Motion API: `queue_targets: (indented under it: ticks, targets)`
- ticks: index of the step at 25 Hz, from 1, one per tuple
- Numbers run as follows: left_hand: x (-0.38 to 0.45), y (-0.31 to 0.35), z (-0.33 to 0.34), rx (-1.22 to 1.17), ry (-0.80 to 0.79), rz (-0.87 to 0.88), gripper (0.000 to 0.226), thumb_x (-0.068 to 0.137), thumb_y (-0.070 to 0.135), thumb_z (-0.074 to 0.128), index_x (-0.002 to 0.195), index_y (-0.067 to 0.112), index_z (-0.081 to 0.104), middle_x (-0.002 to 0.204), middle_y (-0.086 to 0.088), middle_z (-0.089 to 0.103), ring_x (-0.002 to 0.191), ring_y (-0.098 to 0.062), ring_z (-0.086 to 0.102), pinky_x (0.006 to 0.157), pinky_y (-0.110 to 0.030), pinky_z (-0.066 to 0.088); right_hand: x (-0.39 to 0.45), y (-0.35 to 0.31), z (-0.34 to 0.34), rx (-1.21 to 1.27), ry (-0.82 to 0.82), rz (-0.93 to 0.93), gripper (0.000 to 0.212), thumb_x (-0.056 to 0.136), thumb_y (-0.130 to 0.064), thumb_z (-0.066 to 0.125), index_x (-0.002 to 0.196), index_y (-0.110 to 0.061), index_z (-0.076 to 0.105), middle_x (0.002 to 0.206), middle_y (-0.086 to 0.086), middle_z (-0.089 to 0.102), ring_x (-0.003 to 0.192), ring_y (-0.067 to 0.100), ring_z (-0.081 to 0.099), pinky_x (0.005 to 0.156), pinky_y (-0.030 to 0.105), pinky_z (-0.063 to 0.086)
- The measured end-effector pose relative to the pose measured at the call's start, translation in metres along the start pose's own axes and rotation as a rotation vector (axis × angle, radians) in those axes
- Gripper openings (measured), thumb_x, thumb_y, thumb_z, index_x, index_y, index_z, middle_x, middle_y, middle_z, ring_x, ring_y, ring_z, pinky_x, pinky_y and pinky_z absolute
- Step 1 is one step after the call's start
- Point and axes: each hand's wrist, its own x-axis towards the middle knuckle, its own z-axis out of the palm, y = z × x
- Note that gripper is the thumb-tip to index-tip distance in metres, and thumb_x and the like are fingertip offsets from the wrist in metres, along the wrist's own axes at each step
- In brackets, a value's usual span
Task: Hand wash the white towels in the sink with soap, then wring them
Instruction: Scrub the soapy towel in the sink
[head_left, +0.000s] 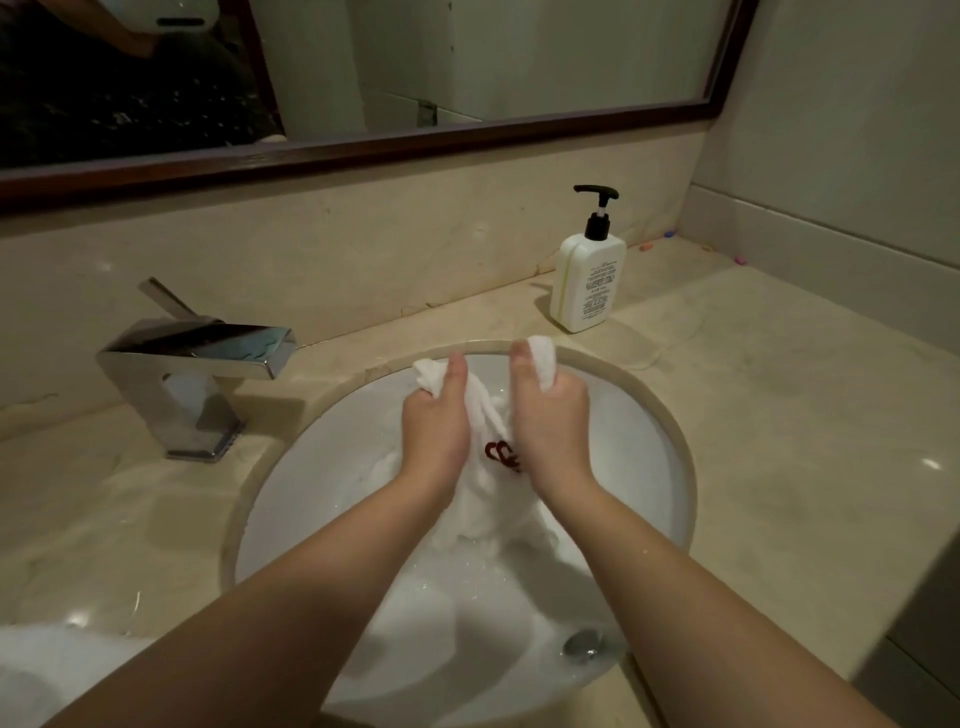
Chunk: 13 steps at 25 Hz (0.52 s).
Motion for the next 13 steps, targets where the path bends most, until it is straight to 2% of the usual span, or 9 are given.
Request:
queue_targets:
  ticks: [3, 4, 6, 8, 10, 13]
  targets:
    - [-0.019, 0.002, 0.014, -0.223, -0.065, -0.181, 0.042, 0.097, 0.046, 0.060, 0.084, 0.009, 0.073, 0.077, -0.005, 0.074, 0.072, -0.020, 0.072, 0.060, -0.030, 0.054, 0.000, -0.004, 0.013, -0.188, -0.029, -0.079, 0.058, 0.099, -0.055, 0.049, 0.051, -0.022, 0.048, 0.045, -0.005, 0.049, 0.049, 0.012, 0.052, 0.055, 0.034, 0.044]
    - [-0.020, 0.002, 0.016, -0.240, -0.053, -0.157, 0.042, 0.096, 0.048, 0.063, 0.082, 0.009, 0.073, 0.078, -0.006, 0.076, 0.073, -0.021, 0.074, 0.061, -0.032, 0.055, 0.002, -0.003, 0.015, -0.190, -0.019, -0.052, 0.057, 0.100, -0.054, 0.048, 0.052, -0.024, 0.049, 0.047, -0.004, 0.051, 0.052, 0.015, 0.055, 0.058, 0.038, 0.048]
    - [-0.012, 0.003, 0.013, -0.183, -0.009, -0.062, 0.045, 0.094, 0.052, 0.066, 0.075, 0.011, 0.069, 0.067, -0.002, 0.073, 0.066, -0.019, 0.072, 0.059, -0.031, 0.054, -0.003, -0.002, 0.016, -0.099, -0.019, 0.044, 0.055, 0.101, -0.050, 0.048, 0.054, -0.023, 0.056, 0.050, -0.001, 0.058, 0.058, 0.021, 0.063, 0.063, 0.044, 0.054]
    - [-0.007, 0.003, 0.008, -0.239, 0.019, -0.138, 0.046, 0.095, 0.051, 0.064, 0.072, 0.012, 0.066, 0.059, 0.001, 0.067, 0.059, -0.016, 0.069, 0.057, -0.028, 0.050, -0.021, -0.005, 0.020, -0.011, -0.056, 0.090, 0.057, 0.100, -0.049, 0.050, 0.055, -0.017, 0.059, 0.051, 0.000, 0.061, 0.056, 0.018, 0.064, 0.058, 0.038, 0.053]
    - [-0.011, 0.001, 0.010, -0.321, -0.027, -0.228, 0.046, 0.098, 0.051, 0.060, 0.074, 0.012, 0.065, 0.061, -0.001, 0.066, 0.056, -0.014, 0.067, 0.055, -0.026, 0.048, -0.022, -0.008, 0.022, -0.056, -0.026, 0.055, 0.057, 0.100, -0.048, 0.050, 0.052, -0.018, 0.055, 0.049, -0.001, 0.058, 0.054, 0.016, 0.060, 0.058, 0.034, 0.048]
    - [-0.019, -0.002, 0.018, -0.211, -0.092, -0.159, 0.046, 0.098, 0.052, 0.058, 0.083, 0.009, 0.066, 0.071, -0.006, 0.069, 0.066, -0.021, 0.069, 0.058, -0.030, 0.052, 0.004, -0.005, 0.014, -0.065, 0.072, 0.106, 0.053, 0.102, -0.045, 0.049, 0.055, -0.021, 0.049, 0.051, -0.002, 0.053, 0.061, 0.021, 0.057, 0.067, 0.041, 0.048]
